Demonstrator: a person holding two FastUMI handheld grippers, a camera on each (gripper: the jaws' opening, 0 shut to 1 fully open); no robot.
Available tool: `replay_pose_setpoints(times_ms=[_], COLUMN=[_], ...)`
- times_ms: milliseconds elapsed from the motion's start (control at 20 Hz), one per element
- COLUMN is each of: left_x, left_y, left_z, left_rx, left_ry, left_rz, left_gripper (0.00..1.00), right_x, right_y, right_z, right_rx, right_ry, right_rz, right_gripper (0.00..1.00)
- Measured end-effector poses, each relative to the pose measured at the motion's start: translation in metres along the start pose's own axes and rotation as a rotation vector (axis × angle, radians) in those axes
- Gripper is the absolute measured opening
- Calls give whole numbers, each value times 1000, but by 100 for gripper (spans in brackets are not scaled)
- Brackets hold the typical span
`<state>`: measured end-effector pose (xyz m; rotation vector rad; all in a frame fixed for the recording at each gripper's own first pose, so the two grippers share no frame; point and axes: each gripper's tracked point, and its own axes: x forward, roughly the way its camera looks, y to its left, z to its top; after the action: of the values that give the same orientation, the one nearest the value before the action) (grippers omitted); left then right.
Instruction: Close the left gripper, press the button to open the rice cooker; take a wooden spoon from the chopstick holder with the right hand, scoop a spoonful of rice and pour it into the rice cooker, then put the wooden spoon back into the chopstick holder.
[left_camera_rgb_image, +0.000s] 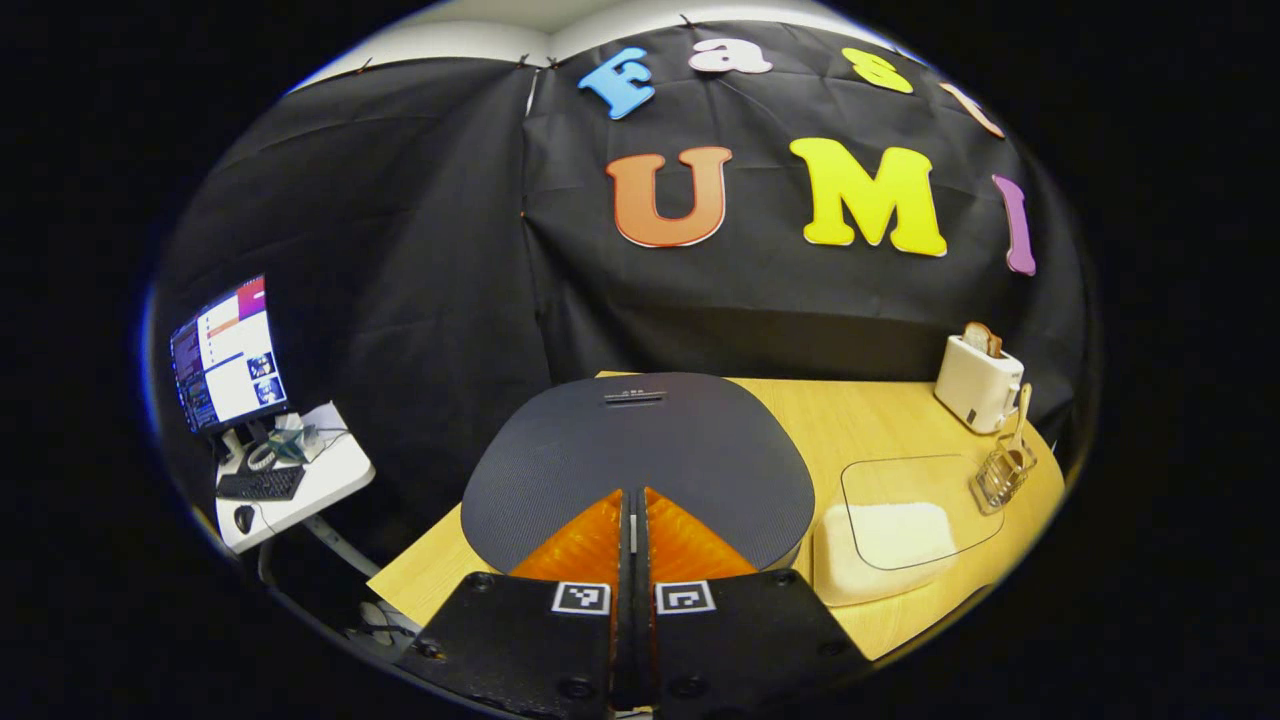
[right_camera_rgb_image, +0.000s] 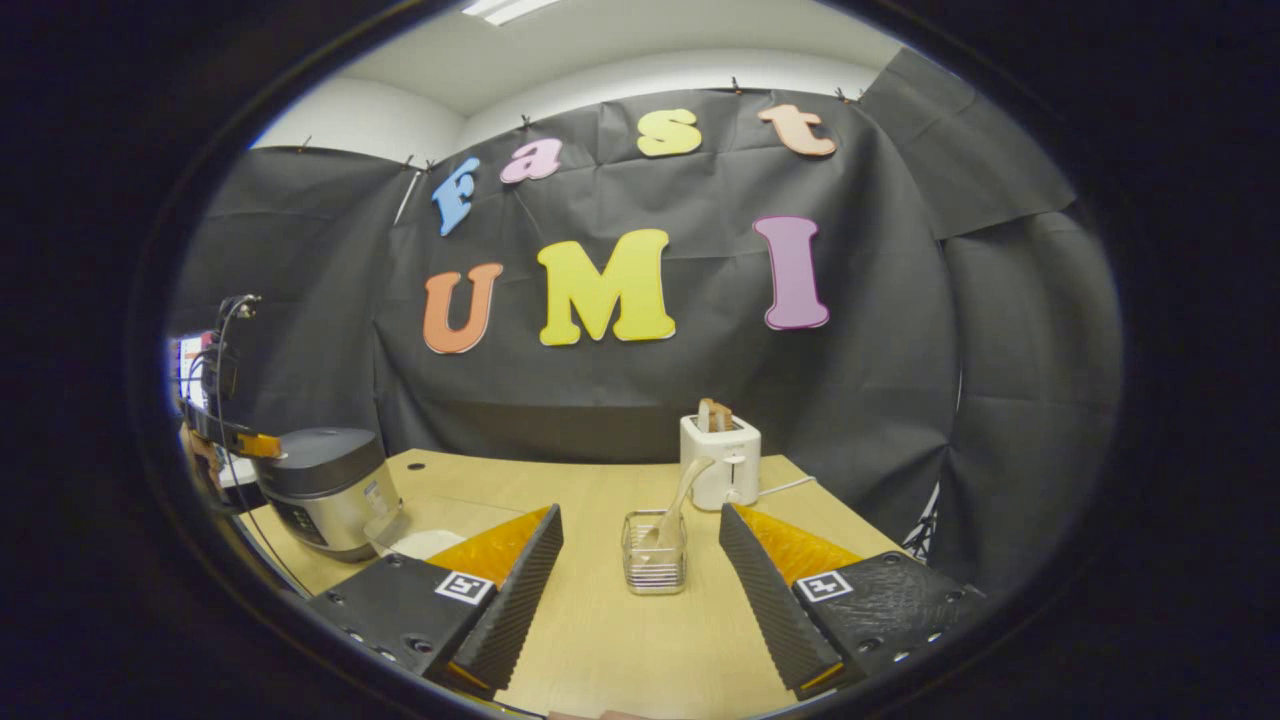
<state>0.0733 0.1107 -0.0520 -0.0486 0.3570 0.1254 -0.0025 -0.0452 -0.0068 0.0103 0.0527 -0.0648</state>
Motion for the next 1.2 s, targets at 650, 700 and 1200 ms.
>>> replay_pose_setpoints(times_ms=[650, 700, 1200], left_x=[-4, -6, -13], left_y=[1, 0, -6], left_z=[1, 0, -5], left_rx=[-106, -99, 36], left_ry=[45, 48, 78], left_rz=[19, 20, -17], left_gripper=[3, 3, 3], right_x=[-4, -3, -3], right_y=[-11, -14, -5], right_z=[4, 4, -1], right_rx=[8, 17, 16], right_ry=[-5, -5, 14], right_rz=[-13, -18, 8], right_gripper=[92, 96, 92])
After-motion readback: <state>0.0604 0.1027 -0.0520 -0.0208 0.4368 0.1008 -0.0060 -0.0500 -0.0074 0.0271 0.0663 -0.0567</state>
